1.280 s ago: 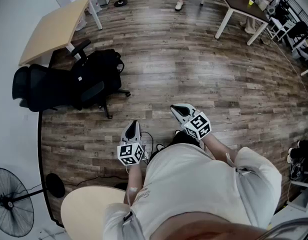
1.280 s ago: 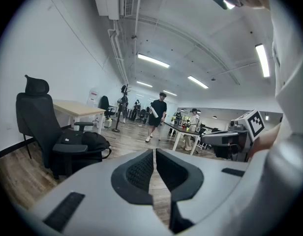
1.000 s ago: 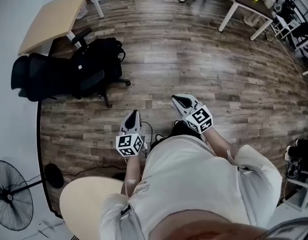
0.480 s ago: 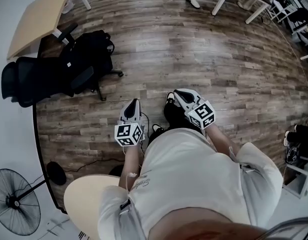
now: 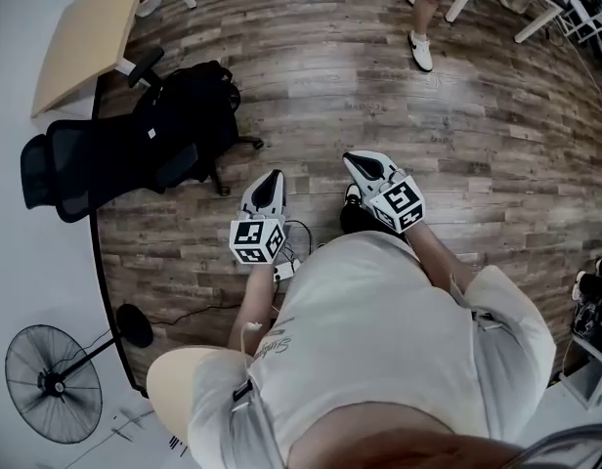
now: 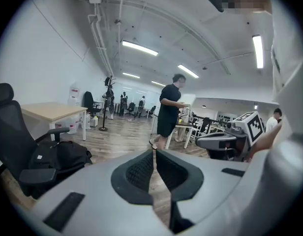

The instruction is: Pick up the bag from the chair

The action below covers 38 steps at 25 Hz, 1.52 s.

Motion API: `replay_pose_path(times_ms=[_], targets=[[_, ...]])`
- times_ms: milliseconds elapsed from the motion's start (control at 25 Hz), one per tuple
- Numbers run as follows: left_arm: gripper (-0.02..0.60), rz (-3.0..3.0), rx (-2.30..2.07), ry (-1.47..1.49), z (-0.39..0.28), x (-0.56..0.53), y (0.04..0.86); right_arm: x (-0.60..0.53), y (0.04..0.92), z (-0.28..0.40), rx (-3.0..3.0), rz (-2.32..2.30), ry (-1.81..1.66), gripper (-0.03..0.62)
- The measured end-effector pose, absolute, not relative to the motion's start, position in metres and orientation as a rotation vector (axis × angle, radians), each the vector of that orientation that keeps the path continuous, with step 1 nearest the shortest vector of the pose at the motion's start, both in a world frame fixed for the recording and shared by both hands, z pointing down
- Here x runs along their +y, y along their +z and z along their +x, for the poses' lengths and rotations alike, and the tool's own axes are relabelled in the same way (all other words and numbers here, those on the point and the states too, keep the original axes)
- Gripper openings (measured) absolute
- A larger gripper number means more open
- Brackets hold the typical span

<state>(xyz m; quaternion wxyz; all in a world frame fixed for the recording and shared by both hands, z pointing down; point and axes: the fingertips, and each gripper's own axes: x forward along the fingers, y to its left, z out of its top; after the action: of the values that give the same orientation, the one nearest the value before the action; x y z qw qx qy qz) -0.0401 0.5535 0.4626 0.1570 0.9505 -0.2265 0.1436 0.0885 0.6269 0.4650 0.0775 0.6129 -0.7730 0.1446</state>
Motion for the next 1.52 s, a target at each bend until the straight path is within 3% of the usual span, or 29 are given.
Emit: replay_pose_path(times_ms=[560, 920, 1280, 1520], targets=[[0.029, 2.639, -0.795, 0.376, 0.064, 0.447, 0.467, 0.513, 0.475, 0.217, -2.392, 1.78, 0.519, -0.006], [0.029, 2.661, -0.674, 0.437, 0.081, 0.381, 0.498, 0.433, 0.508, 0.225, -2.406, 1.687, 0.651, -0.006], [0.029, 2.691, -0.59, 0.301, 0.12, 0.268, 0.478, 0.33, 0.476, 0.25, -2.347, 1.755, 0.64, -0.006], [0.029, 2.707, -0.543, 0.322, 0.121, 0.2, 0.487, 0.244, 0.462, 0.227, -2.365, 1.722, 0.496, -0.006]])
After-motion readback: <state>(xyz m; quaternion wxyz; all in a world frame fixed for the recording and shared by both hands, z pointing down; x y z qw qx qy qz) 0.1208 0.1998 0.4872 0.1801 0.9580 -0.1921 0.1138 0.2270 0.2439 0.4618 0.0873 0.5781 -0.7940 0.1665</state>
